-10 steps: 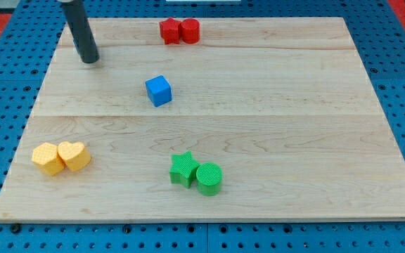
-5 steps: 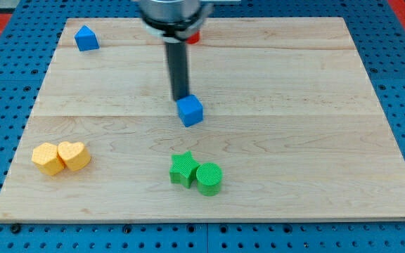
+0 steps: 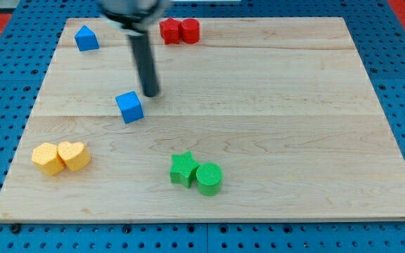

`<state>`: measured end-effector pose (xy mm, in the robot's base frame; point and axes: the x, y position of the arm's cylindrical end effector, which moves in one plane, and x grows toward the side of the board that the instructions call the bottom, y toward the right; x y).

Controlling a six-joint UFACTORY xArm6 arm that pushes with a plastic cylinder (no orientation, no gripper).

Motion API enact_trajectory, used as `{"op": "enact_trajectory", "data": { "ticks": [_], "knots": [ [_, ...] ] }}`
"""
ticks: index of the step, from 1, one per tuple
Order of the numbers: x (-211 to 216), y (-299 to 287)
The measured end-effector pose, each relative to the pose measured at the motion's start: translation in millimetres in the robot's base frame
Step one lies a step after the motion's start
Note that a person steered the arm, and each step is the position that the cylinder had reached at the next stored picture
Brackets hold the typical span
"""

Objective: Bring the blue cube below the triangle

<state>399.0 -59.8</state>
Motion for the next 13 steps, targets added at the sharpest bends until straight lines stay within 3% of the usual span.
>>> {"op": "enact_trajectory", "data": {
  "ticks": [1,2,3,4,5,7,8,9,10,11,12,13],
  "knots": [
    [16.7,41.6],
    [51.9,-10.2],
    [19.7,-45.7],
    [28.5,-71.2],
    [42.4,-53.6],
    [46.3,-117.1],
    [84.0,-90.8],
    [89.2,-119.4],
    [39.8,-133.8],
    [51.8,-122.9],
    [131.3,-119.4],
    [116.4,-144.2]
  ]
}}
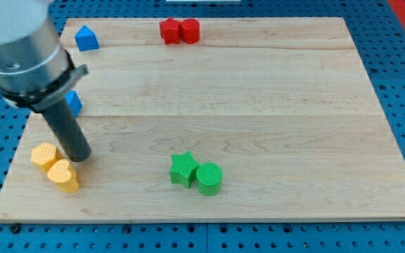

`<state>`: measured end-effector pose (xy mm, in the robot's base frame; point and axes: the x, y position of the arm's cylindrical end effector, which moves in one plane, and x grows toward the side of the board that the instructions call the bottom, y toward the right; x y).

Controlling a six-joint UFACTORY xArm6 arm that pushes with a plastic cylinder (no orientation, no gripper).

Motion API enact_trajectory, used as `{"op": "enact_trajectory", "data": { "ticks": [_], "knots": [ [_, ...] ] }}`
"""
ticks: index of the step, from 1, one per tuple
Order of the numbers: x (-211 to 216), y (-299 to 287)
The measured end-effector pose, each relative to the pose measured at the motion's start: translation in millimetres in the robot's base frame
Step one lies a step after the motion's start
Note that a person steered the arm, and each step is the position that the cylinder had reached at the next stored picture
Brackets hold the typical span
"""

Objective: Bring the blue cube below the triangle

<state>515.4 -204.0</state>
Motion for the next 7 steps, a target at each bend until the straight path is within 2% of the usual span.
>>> {"op": "enact_trajectory", "data": {
  "ticks": [2,3,4,5,6,7],
  "knots": [
    [-65.3,-15.0],
    [-125.4,-8.8],
    [-155.0,-9.0],
    [-129.1,-21.6],
    [-175.5,-35.9],
    [-187.0,-19.7]
  ]
}}
